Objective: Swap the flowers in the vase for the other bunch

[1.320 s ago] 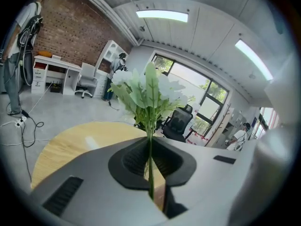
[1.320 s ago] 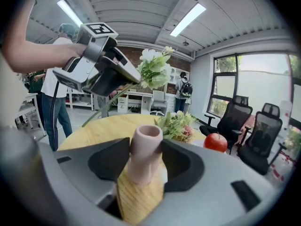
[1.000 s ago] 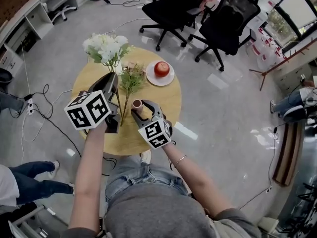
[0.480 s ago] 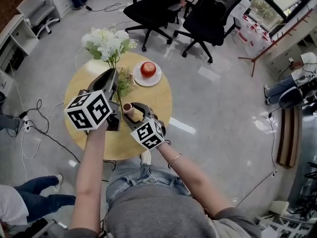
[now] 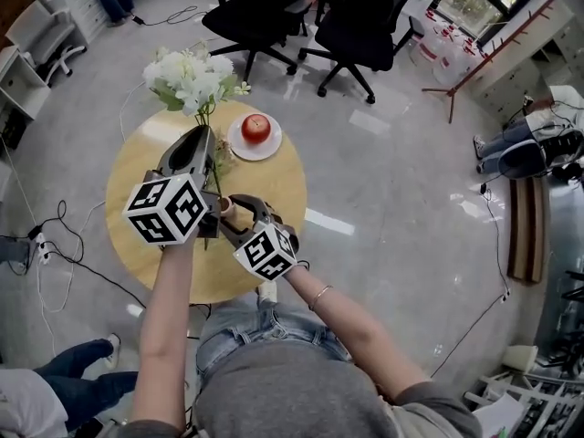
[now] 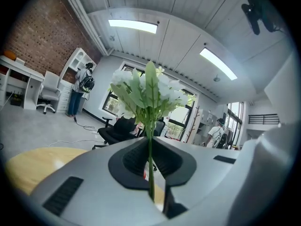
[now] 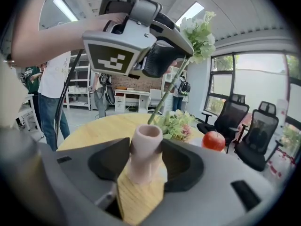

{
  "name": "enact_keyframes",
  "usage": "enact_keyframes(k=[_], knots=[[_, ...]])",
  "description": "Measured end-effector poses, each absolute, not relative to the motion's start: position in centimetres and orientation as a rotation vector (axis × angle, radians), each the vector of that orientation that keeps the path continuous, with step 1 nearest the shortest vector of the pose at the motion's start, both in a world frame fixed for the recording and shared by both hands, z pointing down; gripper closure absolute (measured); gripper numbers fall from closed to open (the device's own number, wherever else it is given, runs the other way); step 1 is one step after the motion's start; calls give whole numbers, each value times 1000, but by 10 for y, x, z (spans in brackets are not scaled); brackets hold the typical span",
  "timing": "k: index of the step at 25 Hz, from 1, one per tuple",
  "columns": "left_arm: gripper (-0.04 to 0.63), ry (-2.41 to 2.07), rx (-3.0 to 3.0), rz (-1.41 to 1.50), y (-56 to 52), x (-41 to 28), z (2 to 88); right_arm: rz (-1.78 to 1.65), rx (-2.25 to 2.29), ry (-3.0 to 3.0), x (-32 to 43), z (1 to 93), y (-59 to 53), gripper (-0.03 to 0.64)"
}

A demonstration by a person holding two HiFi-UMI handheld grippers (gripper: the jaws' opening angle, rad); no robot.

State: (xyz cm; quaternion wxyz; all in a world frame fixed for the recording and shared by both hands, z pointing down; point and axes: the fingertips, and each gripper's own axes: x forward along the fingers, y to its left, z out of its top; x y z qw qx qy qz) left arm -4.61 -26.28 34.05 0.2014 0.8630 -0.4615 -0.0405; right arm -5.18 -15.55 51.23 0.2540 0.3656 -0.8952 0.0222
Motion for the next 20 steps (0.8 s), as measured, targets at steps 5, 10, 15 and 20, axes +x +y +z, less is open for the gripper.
enact_keyframes(k=[5,10,15,20], knots=[[566,-1269,2461,-83,-263,-50,349,65,997,-2425,-62,509,-156,396],[565,-1236,2483,-84,-260,-38,363,70,992,-2428,-50,510,-157,396],[565,-1225,2483,-87,-249,-39,378,64,988,-2430,-46,514,-155,396],[565,-1235,2466,-80,-240,-44,388,59,981,-2433,-45,513,-156,396]])
